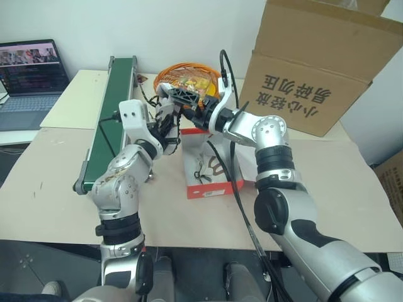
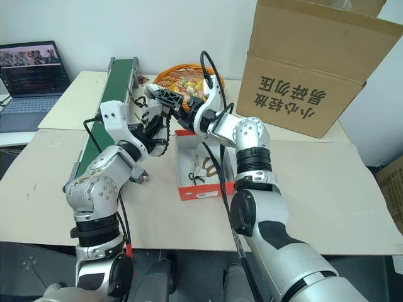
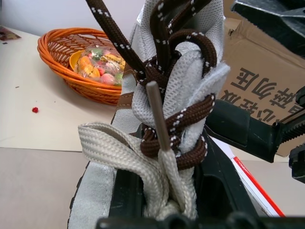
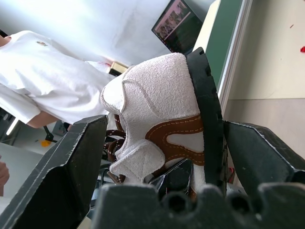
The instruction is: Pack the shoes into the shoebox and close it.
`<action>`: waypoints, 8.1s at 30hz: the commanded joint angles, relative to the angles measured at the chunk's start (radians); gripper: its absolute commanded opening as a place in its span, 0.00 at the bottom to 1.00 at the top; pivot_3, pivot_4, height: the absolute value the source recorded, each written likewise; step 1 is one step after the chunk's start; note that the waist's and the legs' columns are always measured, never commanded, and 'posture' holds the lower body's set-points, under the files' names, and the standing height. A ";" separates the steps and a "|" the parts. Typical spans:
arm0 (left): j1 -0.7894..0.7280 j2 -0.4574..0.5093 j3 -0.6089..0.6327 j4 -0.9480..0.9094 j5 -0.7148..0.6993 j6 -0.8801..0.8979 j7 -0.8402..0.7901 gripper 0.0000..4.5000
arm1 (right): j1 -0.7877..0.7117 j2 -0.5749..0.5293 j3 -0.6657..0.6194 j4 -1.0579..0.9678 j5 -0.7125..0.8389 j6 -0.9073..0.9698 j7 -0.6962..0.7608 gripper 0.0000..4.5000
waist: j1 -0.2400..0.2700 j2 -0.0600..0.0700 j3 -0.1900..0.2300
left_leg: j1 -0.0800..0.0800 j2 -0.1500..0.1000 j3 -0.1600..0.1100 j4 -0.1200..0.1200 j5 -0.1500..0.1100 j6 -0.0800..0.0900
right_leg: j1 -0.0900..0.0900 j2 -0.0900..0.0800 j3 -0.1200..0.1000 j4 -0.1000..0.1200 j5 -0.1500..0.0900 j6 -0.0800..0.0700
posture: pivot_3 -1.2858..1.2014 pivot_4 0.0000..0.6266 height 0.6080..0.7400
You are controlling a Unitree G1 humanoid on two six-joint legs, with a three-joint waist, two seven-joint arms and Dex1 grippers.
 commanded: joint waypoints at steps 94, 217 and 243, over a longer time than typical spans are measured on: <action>0.250 0.771 -0.047 -0.349 -0.221 0.079 -0.641 0.75 | -0.281 -0.323 0.174 0.183 -0.217 0.023 -0.056 0.45 | -0.033 0.003 0.003 | -0.004 0.001 0.000 -0.004 0.000 0.000 | -0.010 0.000 0.000 0.003 -0.003 -0.008 | 0.52 0.24 0.86; 0.249 0.988 -0.071 -0.322 -0.306 0.016 -0.660 0.75 | -0.215 -0.073 0.109 0.533 -0.416 -0.261 -0.133 0.99 | -0.052 0.000 0.002 | 0.014 0.001 0.000 -0.008 0.001 0.001 | 0.003 0.000 0.000 0.011 -0.011 -0.013 | 0.52 0.24 0.86; 0.232 0.711 -0.209 -0.391 -0.308 0.035 -0.485 0.75 | 0.639 -0.381 0.036 -1.062 -0.018 0.187 -0.060 0.01 | -0.011 0.001 0.002 | 0.012 0.000 0.000 -0.006 0.001 0.001 | 0.003 -0.001 0.001 0.012 -0.012 -0.012 | 0.52 0.24 0.86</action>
